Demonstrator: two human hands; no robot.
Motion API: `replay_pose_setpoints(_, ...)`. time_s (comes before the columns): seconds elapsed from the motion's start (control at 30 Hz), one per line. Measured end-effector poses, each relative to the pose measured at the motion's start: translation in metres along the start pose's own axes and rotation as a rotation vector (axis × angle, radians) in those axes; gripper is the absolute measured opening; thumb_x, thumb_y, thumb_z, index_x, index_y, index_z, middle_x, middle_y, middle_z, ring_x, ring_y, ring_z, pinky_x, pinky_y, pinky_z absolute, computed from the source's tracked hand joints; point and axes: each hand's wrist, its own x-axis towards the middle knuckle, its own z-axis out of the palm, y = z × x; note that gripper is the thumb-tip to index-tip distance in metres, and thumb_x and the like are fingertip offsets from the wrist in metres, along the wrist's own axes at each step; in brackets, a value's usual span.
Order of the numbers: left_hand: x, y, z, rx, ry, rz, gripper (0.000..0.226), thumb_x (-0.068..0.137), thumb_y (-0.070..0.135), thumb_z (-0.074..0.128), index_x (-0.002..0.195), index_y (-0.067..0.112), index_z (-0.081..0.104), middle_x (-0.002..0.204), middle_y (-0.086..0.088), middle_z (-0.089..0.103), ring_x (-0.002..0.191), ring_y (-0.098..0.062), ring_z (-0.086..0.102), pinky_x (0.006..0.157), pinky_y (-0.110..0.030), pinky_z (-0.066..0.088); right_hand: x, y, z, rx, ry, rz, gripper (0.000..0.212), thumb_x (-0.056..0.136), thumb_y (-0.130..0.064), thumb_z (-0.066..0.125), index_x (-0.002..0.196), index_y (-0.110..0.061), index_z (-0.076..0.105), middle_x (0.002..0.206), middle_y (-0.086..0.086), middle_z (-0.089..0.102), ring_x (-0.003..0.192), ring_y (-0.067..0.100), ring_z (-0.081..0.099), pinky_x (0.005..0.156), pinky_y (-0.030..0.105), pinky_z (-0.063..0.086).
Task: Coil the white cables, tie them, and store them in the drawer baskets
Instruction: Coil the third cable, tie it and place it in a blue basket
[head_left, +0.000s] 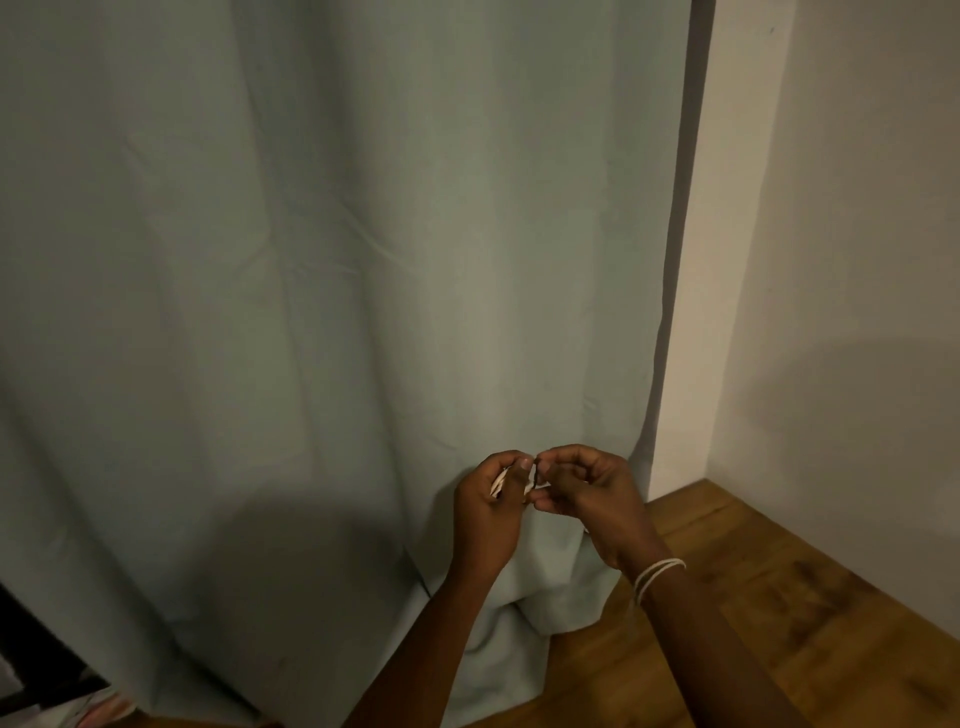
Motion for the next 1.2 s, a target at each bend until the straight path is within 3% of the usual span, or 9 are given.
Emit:
replay_pose_setpoints(0.2,-0.001,0.001,0.004,-0.013,-0.065,-0.038,0.014,0.095,0.023,0.060,0.097,0.021,0.075,0.086,0.005,0.076,0.083,-0.009,0.072,0.069,-0.022,0.058,0.002,0.012,0.000,-0.538,0.070,-0.388,0.012,0.096,-0.016,0.061,0.089,-0.012,0.069,0.079,0.002,0.070,0.062,0.016,0.071,0.057,0.034,0.061)
replay_pose_setpoints(0.37,0.004,0.004,0.002,-0.082,-0.140,-0.110,0.014,0.093,0.020,0.063,0.092,0.016,0.077,0.085,-0.001,0.077,0.082,-0.014,0.073,0.072,-0.025,0.058,0.004,0.008,-0.002,-0.646,0.032,-0.427,0.015,0.097,-0.014,0.056,0.084,-0.018,0.061,0.071,-0.004,0.062,0.057,0.007,0.061,0.051,0.023,0.050)
replay_pose_setpoints(0.5,0.012,0.004,-0.005,-0.073,-0.179,-0.193,0.011,0.090,0.017,0.065,0.084,0.018,0.075,0.081,-0.005,0.075,0.077,-0.019,0.071,0.072,-0.032,0.056,0.002,-0.004,-0.007,-0.409,0.062,-0.275,0.017,0.100,-0.008,0.047,0.085,-0.006,0.054,0.073,0.007,0.055,0.057,0.014,0.052,0.052,0.034,0.047)
replay_pose_setpoints(0.57,0.013,0.004,-0.007,-0.065,-0.212,-0.217,0.013,0.090,0.018,0.065,0.082,0.020,0.074,0.080,-0.004,0.074,0.075,-0.018,0.069,0.069,-0.032,0.054,0.001,-0.013,-0.007,-0.182,0.054,-0.168,0.022,0.104,-0.012,0.041,0.088,-0.003,0.053,0.084,0.017,0.060,0.053,0.017,0.049,0.050,0.029,0.041)
replay_pose_setpoints(0.63,0.011,0.004,-0.008,-0.048,-0.255,-0.218,0.014,0.092,0.016,0.062,0.084,0.019,0.073,0.077,0.001,0.073,0.072,-0.011,0.067,0.063,-0.025,0.051,0.000,-0.021,-0.004,0.039,0.029,-0.052,0.024,0.106,-0.017,0.038,0.088,-0.006,0.051,0.096,0.014,0.071,0.051,0.015,0.053,0.050,0.027,0.043)
replay_pose_setpoints(0.73,0.006,0.009,-0.008,-0.067,-0.334,-0.217,0.020,0.095,0.007,0.055,0.089,0.017,0.072,0.070,0.009,0.071,0.060,0.000,0.063,0.055,-0.013,0.046,0.001,-0.026,0.001,0.281,0.029,0.110,0.023,0.105,-0.015,0.035,0.088,-0.010,0.049,0.079,0.014,0.073,0.052,0.019,0.058,0.049,0.026,0.050)
replay_pose_setpoints(0.93,0.009,0.009,-0.019,-0.033,-0.430,-0.189,0.014,0.095,0.014,0.058,0.094,0.018,0.072,0.068,0.011,0.068,0.054,-0.003,0.056,0.053,-0.020,0.046,0.008,-0.028,-0.001,0.181,-0.112,0.132,0.034,0.102,-0.010,0.031,0.071,-0.017,0.043,0.062,0.004,0.043,0.050,0.012,0.036,0.047,0.025,0.034)
replay_pose_setpoints(1.03,0.012,0.007,-0.025,-0.002,-0.465,-0.155,0.016,0.095,0.016,0.060,0.091,0.025,0.072,0.077,0.005,0.070,0.062,-0.020,0.059,0.057,-0.027,0.049,0.011,-0.031,0.001,0.098,-0.161,0.105,0.038,0.103,-0.009,0.029,0.068,-0.018,0.041,0.059,0.001,0.040,0.049,0.011,0.032,0.046,0.023,0.031)
replay_pose_setpoints(1.2,0.011,0.003,-0.028,0.008,-0.529,-0.185,0.016,0.097,0.015,0.055,0.089,0.022,0.067,0.065,-0.003,0.063,0.051,-0.017,0.055,0.047,-0.023,0.045,0.008,-0.028,0.004,-0.054,-0.149,0.048,0.034,0.105,-0.011,0.031,0.073,-0.014,0.042,0.060,0.000,0.039,0.049,0.011,0.032,0.046,0.023,0.029)
